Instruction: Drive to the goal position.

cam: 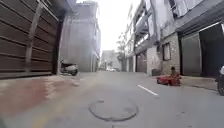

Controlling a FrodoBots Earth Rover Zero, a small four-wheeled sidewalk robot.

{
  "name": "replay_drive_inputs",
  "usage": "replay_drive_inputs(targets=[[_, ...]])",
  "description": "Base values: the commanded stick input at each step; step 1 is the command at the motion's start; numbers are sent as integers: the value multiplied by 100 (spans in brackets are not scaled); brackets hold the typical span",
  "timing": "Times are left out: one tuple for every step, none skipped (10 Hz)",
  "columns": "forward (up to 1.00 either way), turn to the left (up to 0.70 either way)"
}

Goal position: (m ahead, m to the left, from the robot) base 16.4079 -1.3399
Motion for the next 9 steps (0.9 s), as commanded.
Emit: replay_drive_inputs(targets=[[100, 6], [100, 6], [100, 6], [100, 6], [100, 6], [100, 6], [100, 6], [100, 6], [100, 6]])
